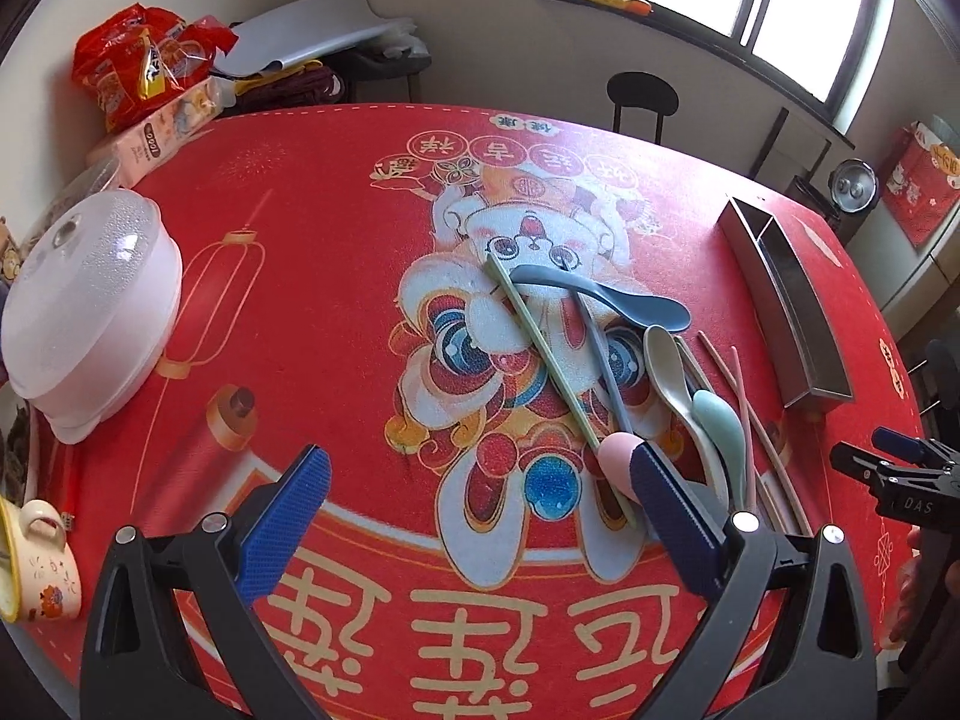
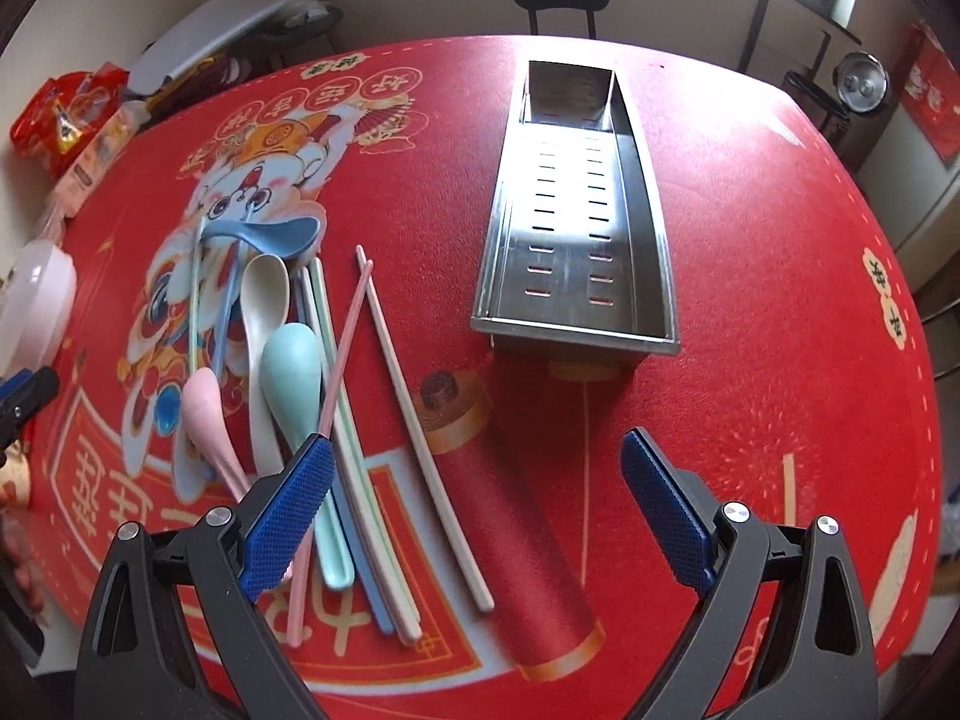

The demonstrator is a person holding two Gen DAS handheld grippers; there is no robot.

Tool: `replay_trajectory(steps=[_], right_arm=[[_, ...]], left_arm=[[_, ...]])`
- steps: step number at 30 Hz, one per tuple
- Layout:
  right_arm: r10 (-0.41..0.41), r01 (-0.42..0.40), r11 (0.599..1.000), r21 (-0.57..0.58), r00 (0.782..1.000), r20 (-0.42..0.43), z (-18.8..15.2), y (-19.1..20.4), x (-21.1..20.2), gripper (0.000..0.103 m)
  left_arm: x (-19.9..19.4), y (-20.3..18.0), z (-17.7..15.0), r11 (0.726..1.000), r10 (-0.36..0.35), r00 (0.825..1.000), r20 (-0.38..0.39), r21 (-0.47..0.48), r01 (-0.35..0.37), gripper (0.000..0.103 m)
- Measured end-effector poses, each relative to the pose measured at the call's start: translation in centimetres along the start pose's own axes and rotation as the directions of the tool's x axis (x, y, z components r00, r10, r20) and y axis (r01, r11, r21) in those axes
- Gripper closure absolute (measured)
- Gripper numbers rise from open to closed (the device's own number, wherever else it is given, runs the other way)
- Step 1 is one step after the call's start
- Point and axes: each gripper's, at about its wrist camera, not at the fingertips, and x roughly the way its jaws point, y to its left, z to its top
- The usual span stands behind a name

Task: Organize utensils
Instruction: 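Move both tools toward the utensil pile and lower the right tool onto chopsticks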

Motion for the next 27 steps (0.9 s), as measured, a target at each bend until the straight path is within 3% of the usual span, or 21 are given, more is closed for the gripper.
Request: replay_trajectory(steps=[7,12,14,16,23,27], right_arm=[[0.023,-0.024,0.999,-0.03,1.0,-0.009,-0.5,2.0,0.7,0.01],[0.078,-0.079,0.995,-0.058,0.997,-0.014,-0.7,3.6,0.9,0.013],[0.104,-0.106,0.992,-0.067,0.994,-0.034,-0.7,4.2,1.2,0.045],[0.13,-0.135,0.989,-0.068,0.989,-0.073,-0.7,4.6,1.8,0.048],[0.204,-0.215,0.974,-0.078,0.971,-0.126,-1.0,5.9,2.5,0.08],[0.189,-0.205,0.975,-0.084,0.968,-0.165,-1.1,6.3,3.4,0.083]], left_arm=[[1.9,0.1,-0.3,0.996,-0.004,1.0,-0.019,0.088,0.005,0.006],[3.2,0.7,0.2,0.998,-0.019,0.994,-0.103,0.055,0.025,0.011],[3.6,0.9,0.2,0.999,-0.02,0.993,-0.12,0.03,0.024,0.011],[3.8,1.0,0.1,0.999,-0.03,0.99,-0.136,0.021,0.033,0.011],[3.8,0.3,-0.1,0.998,-0.022,0.988,-0.15,0.054,0.031,0.013],[4.0,0.8,-0.1,0.998,-0.05,0.983,-0.179,0.014,0.053,0.023]])
